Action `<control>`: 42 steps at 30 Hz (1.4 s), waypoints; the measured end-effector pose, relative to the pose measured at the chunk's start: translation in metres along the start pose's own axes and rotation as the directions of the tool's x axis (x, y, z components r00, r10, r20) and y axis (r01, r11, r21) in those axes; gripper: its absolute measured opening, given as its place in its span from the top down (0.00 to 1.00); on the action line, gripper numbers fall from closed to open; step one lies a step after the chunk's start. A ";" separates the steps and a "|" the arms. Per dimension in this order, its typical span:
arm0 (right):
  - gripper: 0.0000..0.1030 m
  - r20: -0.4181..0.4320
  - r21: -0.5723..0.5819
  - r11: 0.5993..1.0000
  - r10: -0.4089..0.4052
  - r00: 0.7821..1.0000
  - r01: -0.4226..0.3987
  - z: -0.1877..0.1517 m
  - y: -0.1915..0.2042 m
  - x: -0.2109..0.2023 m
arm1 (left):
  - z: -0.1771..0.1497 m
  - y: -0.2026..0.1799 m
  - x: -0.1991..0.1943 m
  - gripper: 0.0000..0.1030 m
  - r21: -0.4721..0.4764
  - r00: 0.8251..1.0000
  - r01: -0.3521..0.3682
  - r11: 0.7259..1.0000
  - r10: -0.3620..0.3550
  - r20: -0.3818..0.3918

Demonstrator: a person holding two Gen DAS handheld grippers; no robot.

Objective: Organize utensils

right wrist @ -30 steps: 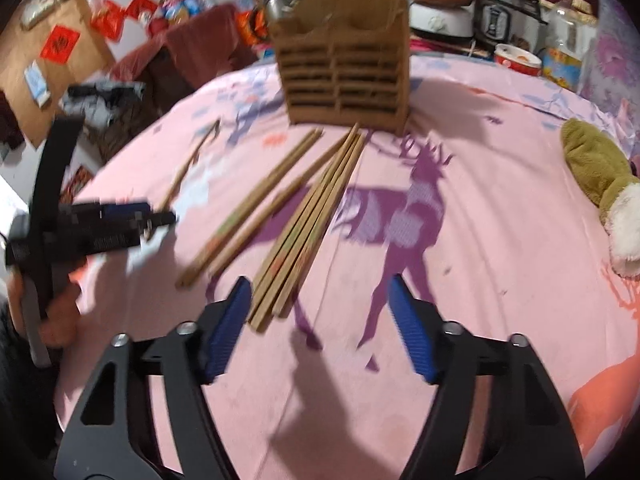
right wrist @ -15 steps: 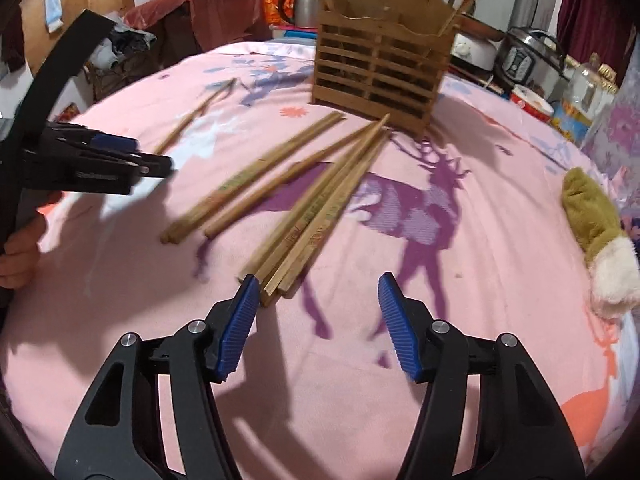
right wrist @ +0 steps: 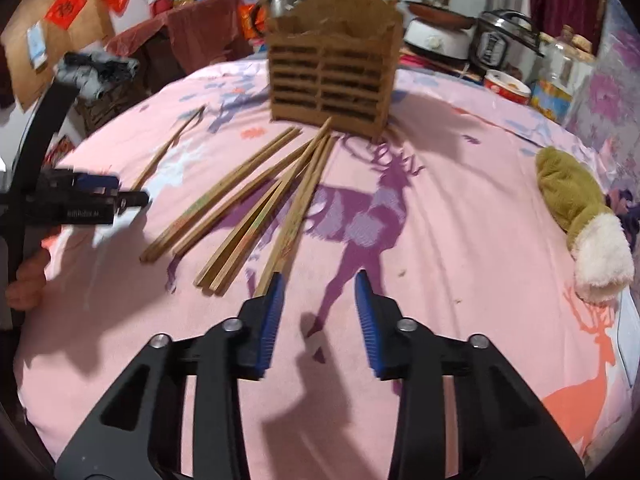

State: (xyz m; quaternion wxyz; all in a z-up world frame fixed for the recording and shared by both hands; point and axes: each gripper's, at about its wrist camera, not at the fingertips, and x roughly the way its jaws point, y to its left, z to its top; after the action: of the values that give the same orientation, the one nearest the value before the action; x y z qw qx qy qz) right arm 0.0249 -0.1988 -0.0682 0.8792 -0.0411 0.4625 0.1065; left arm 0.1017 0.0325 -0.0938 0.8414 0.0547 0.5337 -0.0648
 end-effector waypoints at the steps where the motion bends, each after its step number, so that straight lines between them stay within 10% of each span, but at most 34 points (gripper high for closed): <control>1: 0.66 -0.004 -0.024 1.000 -0.002 1.000 0.002 -0.002 0.006 0.001 | 0.000 0.000 0.000 0.32 0.001 1.000 -0.001 1.000 0.001 0.001; 14: 0.68 0.027 -0.180 0.979 -0.088 0.996 0.092 -0.012 0.042 0.006 | 0.000 0.000 0.000 0.32 0.004 1.000 -0.004 1.000 0.004 0.001; 21: 0.68 0.011 0.000 0.996 -0.093 0.996 0.093 -0.002 -0.006 0.000 | 0.000 0.000 0.000 0.32 0.003 1.000 -0.004 1.000 0.004 0.000; 33: 0.69 -0.020 -0.101 0.992 -0.080 0.997 0.078 -0.013 0.022 0.010 | -0.006 0.005 -0.006 0.33 -0.022 0.999 0.049 0.999 -0.049 0.000; 42: 0.67 -0.030 0.017 1.000 -0.004 1.000 0.004 -0.016 0.004 0.010 | -0.034 -0.018 -0.022 0.60 0.104 0.998 0.020 0.994 -0.026 0.054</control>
State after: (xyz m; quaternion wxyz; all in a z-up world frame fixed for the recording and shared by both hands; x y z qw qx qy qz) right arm 0.0163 -0.1961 -0.0857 0.8727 -0.0362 0.4764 0.1003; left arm 0.0590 0.0211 -0.0886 0.8511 0.0903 0.5067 -0.1038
